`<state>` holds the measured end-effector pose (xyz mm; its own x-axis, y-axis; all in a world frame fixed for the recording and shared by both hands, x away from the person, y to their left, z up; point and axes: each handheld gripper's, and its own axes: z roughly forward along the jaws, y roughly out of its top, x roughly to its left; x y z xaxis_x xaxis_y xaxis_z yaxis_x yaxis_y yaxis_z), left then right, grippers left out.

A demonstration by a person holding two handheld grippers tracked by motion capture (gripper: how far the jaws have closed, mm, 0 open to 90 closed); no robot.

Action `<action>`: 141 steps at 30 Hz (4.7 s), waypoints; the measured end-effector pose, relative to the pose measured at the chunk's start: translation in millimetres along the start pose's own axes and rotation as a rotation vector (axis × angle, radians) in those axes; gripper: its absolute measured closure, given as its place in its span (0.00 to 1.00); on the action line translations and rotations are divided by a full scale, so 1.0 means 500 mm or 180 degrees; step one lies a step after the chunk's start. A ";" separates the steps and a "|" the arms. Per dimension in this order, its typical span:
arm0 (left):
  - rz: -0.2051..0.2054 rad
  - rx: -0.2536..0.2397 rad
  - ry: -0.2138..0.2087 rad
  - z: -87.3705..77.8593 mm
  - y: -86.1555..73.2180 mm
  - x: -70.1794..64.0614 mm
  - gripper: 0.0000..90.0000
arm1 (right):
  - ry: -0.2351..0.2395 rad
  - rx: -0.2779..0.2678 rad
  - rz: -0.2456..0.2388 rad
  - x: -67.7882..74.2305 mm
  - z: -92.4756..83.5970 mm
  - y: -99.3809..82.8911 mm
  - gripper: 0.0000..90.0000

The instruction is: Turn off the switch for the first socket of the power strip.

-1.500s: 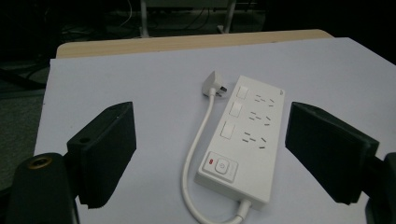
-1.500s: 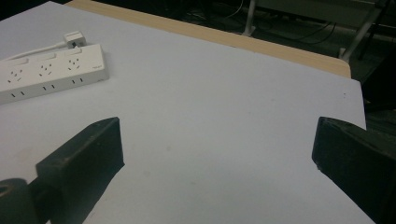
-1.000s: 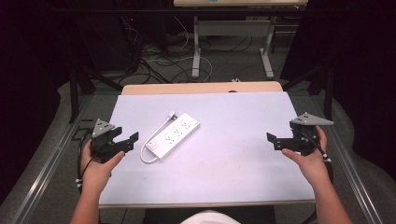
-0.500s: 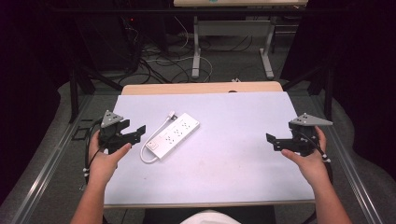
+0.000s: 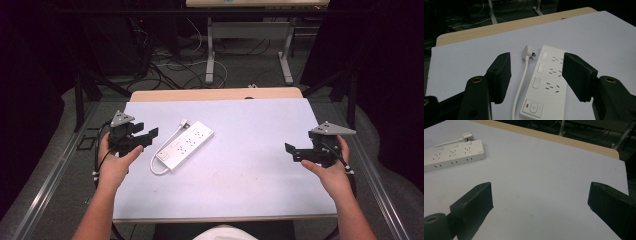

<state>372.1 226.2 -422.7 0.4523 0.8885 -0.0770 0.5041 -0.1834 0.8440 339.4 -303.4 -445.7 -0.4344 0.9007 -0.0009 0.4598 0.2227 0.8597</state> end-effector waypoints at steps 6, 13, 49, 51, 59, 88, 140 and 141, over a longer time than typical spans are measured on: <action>-0.0060 0.0090 -0.0041 0.013 0.015 0.000 0.54 | -0.0007 -0.0021 -0.0002 0.002 0.002 0.000 0.06; -0.0063 0.0154 -0.0079 0.026 0.025 -0.004 0.61 | 0.0019 0.0023 -0.0006 0.003 0.002 -0.001 0.06; 0.0146 0.0756 -0.0123 0.147 0.050 -0.050 0.91 | 0.0065 0.0064 -0.0004 0.002 0.011 -0.006 0.07; 0.0139 0.0793 -0.0112 0.154 0.049 -0.051 0.93 | 0.0069 0.0069 0.0010 0.002 0.011 -0.006 0.07; 0.0043 0.0929 -0.0097 0.182 0.046 -0.048 1.00 | 0.0075 0.0071 0.0039 0.003 0.012 -0.007 0.07; -0.0248 0.1296 0.0074 0.249 0.032 -0.032 1.00 | 0.0075 0.0076 0.0052 0.002 0.015 -0.009 0.07; -0.0361 0.1683 0.0127 0.304 -0.011 -0.029 1.00 | 0.0076 0.0099 0.0036 -0.003 0.018 -0.012 0.07; -0.0394 0.1677 0.0131 0.305 -0.012 -0.029 1.00 | 0.0076 0.0099 0.0036 -0.003 0.018 -0.012 0.07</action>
<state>474.7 150.3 -507.4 0.3423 0.9306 -0.1293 0.8571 -0.2530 0.4487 344.2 -302.9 -455.5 -0.4473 0.8941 0.0214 0.4886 0.2243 0.8432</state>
